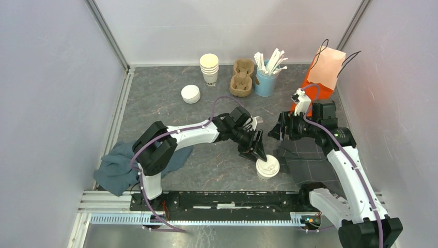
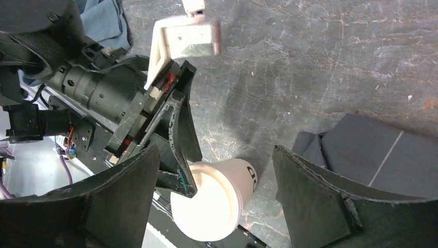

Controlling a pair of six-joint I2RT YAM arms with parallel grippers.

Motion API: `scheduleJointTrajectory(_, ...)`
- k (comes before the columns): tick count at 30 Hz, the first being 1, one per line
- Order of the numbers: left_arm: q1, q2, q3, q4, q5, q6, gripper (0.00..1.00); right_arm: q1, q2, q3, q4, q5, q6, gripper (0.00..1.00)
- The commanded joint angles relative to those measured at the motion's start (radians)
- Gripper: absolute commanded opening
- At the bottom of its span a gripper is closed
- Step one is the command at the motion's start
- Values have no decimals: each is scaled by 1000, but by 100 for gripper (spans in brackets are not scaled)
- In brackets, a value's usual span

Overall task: Pack the takeout coffee
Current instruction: Close the cup lid on the coffee cup, then pick up the coffee cup.

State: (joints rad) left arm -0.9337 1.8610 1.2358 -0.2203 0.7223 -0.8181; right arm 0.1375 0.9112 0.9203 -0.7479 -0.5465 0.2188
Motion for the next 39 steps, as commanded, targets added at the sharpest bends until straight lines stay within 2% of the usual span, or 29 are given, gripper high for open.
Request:
scheduleJointTrajectory(1, 13, -39, 92, -113, -80, 94, 73, 4, 0, 79, -41, 42, -20, 87)
scheduleJointTrajectory(5, 50, -165, 138, -238, -222, 163, 87, 5, 11, 104, -54, 67, -50, 89)
scheduleJointTrajectory(9, 104, -332, 112, -330, -463, 175, 91, 4, 38, 99, -55, 78, -73, 88)
scheduleJointTrajectory(13, 221, -495, 44, -398, -724, 85, 90, 4, 60, 108, -11, 15, -38, 88)
scheduleJointTrajectory(15, 329, -556, 6, -383, -770, 45, 91, 10, 62, 105, 14, -19, -9, 88)
scheduleJointTrajectory(17, 407, -562, -4, -311, -742, 58, 94, 18, 59, 107, 21, -26, 4, 88)
scheduleJointTrajectory(19, 459, -517, 36, -237, -730, 96, 96, 18, 57, 115, 2, -24, -1, 88)
scheduleJointTrajectory(21, 490, -436, 114, -207, -782, 127, 96, 18, 51, 124, -25, -20, -10, 88)
scheduleJointTrajectory(25, 559, -247, 279, -183, -822, 151, 92, 18, 25, 137, -74, -1, -21, 88)
scheduleJointTrajectory(29, 592, -59, 480, -193, -829, 209, 76, 18, 1, 137, -114, 19, -32, 88)
scheduleJointTrajectory(34, 602, 148, 722, -189, -914, 327, 64, 18, 0, 141, -177, 55, -76, 89)
scheduleJointTrajectory(37, 602, 277, 910, -258, -938, 360, 50, 18, 13, 143, -202, 63, -93, 89)
scheduleJointTrajectory(39, 602, 343, 1006, -317, -971, 361, 47, 18, 20, 145, -209, 64, -100, 88)
